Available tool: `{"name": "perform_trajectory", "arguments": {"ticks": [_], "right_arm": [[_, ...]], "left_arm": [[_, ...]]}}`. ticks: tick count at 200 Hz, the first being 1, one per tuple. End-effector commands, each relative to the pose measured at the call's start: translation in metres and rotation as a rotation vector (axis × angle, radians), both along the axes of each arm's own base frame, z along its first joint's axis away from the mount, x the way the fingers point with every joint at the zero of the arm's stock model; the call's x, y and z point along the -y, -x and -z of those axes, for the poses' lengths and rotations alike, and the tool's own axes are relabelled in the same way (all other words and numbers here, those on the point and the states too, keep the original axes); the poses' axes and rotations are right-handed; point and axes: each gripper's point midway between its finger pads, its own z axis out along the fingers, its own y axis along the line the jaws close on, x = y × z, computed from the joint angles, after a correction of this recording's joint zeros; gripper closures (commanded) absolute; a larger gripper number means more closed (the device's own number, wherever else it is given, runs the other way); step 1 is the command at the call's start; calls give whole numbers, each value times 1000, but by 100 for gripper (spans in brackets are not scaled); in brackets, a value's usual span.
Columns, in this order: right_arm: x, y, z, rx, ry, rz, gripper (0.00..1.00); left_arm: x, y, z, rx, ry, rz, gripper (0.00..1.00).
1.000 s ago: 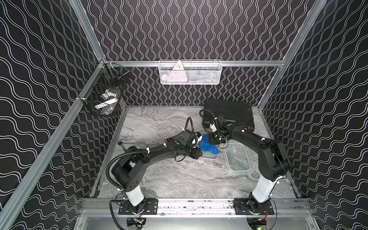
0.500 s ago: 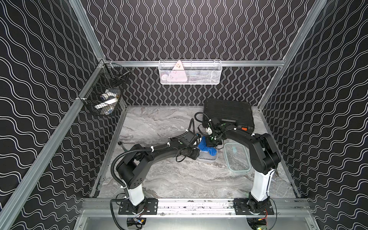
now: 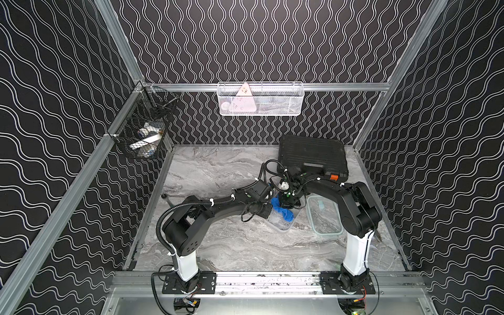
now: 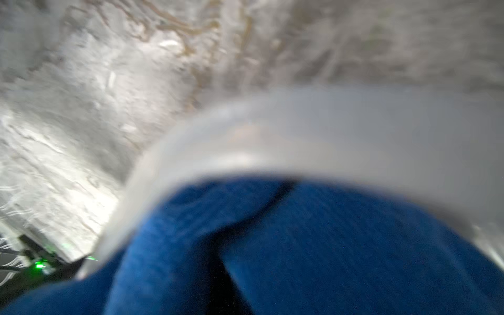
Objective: Wipe the insides of the lunch boxes
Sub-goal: Wipe the dirt inside the lunch box.
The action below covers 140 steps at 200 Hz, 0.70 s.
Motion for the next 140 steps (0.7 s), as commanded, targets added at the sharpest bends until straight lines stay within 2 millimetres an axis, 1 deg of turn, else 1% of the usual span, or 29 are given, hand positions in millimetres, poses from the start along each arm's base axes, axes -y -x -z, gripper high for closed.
{"name": "perform_trajectory", "arguments": {"ticks": [1, 23, 38, 58, 86, 96, 115, 130, 140], "right_arm": [[-17, -1, 0, -22, -63, 41, 100], [-10, -15, 3, 34, -9, 79, 100], [1, -29, 3, 99, 60, 110, 100], [26, -48, 5, 201, 204, 161, 100], [68, -70, -2, 341, 433, 207, 100], [79, -74, -5, 370, 484, 220, 100], [94, -79, -8, 385, 546, 227, 100], [102, -76, -6, 344, 584, 197, 100], [104, -72, -8, 312, 594, 168, 100]], "left_arm": [[7, 0, -6, 26, 17, 39, 94], [12, 5, -7, 41, 13, 69, 95], [15, 8, -8, 47, 13, 92, 95], [17, 13, -6, 41, 13, 111, 96], [15, 20, -3, 33, 17, 130, 97], [13, 22, -1, 28, 6, 134, 98], [9, 23, 2, 23, -13, 133, 98], [3, 22, 2, 31, -33, 115, 99], [-1, 20, 2, 38, -46, 101, 98]]}}
